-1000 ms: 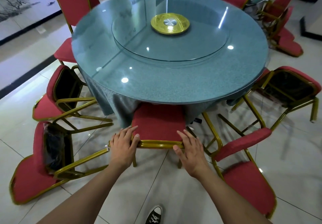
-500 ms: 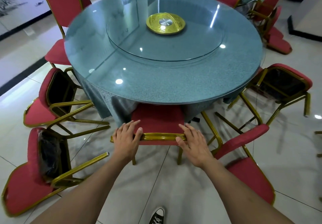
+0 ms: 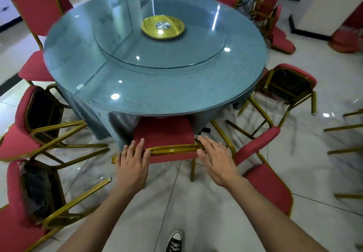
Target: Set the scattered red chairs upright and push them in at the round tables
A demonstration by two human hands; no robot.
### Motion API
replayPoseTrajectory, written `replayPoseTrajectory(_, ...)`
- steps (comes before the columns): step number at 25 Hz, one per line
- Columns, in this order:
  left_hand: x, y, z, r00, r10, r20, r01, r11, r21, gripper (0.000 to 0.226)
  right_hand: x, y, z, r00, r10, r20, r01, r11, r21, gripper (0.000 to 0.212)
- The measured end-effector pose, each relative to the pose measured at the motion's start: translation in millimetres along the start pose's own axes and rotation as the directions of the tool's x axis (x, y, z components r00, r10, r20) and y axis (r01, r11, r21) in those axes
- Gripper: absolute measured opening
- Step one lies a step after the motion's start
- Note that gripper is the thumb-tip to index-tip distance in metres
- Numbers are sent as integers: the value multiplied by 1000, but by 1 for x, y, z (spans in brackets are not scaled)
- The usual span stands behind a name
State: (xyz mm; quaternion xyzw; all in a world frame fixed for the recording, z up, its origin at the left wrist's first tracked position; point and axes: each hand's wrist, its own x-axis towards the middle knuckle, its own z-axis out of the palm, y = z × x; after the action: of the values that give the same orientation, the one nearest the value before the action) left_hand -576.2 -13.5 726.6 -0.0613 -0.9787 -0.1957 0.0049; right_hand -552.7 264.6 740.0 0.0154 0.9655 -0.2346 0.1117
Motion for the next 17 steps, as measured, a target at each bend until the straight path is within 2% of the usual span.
replayPoseTrajectory(1, -8, 5, 0, 995, 81, -56, -79, 996, 38, 47, -9, 3, -6, 1000, 5, -14, -5, 1000, 13, 65)
replayPoseTrajectory(2, -13, 12, -4, 997, 71, -19, -70, 997, 19, 46, -18, 7, -13, 999, 11, -32, -10, 1000, 28, 64)
replayPoseTrajectory(4, -18, 28, -5, 998, 1, 67, 2, 999, -49, 60, -35, 17, -27, 997, 32, -76, -28, 998, 51, 61)
replayPoseTrajectory(5, -20, 36, -2, 998, 7, 70, -1, 996, -87, 65, -42, 22, -31, 995, 42, -92, -36, 997, 62, 59)
replayPoseTrajectory(10, -31, 103, -10, 973, 207, 100, -198, 976, -93, 67, -96, 48, -54, 975, 104, -196, -87, 992, 94, 60)
replayPoseTrajectory(17, -74, 204, -9, 936, 282, 210, -261, 958, -123, 77, -181, 102, -98, 929, 245, -278, -187, 958, 219, 64)
